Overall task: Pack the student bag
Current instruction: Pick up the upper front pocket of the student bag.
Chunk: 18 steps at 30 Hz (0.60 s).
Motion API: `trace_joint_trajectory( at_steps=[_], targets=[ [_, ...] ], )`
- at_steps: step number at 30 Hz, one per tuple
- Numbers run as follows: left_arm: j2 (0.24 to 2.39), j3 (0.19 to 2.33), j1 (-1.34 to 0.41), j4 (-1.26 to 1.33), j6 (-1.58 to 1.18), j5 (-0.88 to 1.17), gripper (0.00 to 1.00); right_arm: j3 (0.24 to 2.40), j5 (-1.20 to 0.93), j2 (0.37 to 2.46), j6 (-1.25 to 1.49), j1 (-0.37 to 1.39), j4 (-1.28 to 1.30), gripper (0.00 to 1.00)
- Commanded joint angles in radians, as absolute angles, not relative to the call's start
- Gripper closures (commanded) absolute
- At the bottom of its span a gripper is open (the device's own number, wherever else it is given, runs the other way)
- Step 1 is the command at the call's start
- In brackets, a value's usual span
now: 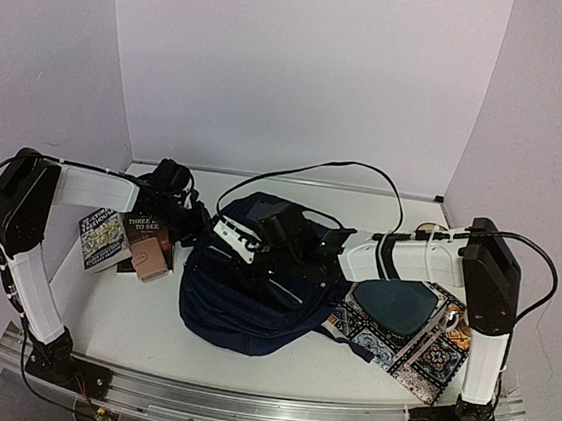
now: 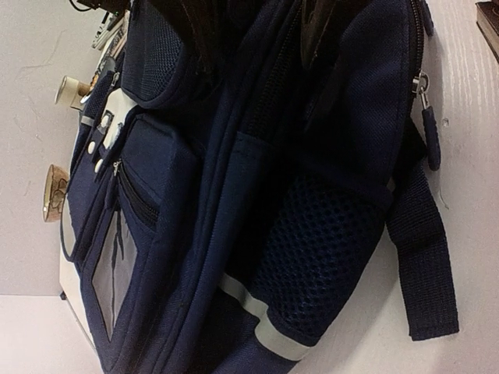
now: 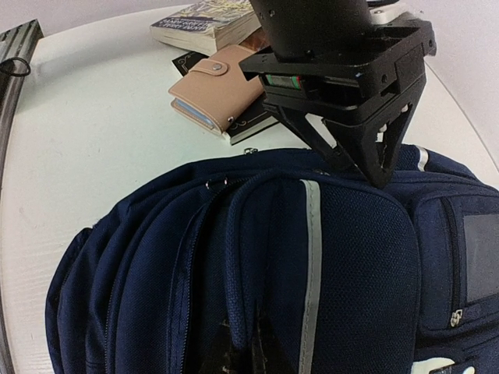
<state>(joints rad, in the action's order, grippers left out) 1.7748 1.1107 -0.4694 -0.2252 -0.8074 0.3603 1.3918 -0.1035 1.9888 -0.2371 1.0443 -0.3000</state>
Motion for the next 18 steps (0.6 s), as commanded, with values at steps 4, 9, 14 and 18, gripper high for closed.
trace_joint_trajectory(
  at_steps=[4,9,14,18],
  targets=[
    [1.744,1.075,-0.465,-0.158,-0.809,0.423,0.66,1.406,-0.091,2.001,-0.249,1.051,-0.306,1.0],
    [1.742,1.056,-0.468,-0.139,-0.818,0.447,0.76,1.402,-0.079,2.013,-0.243,1.052,-0.318,1.0],
    [1.7,1.03,-0.469,-0.12,-0.834,0.45,0.93,1.397,-0.051,2.02,-0.231,1.051,-0.332,1.0],
    [1.629,0.991,-0.47,-0.12,-0.844,0.398,1.0,1.396,-0.001,2.021,-0.219,1.052,-0.345,1.0]
  ],
)
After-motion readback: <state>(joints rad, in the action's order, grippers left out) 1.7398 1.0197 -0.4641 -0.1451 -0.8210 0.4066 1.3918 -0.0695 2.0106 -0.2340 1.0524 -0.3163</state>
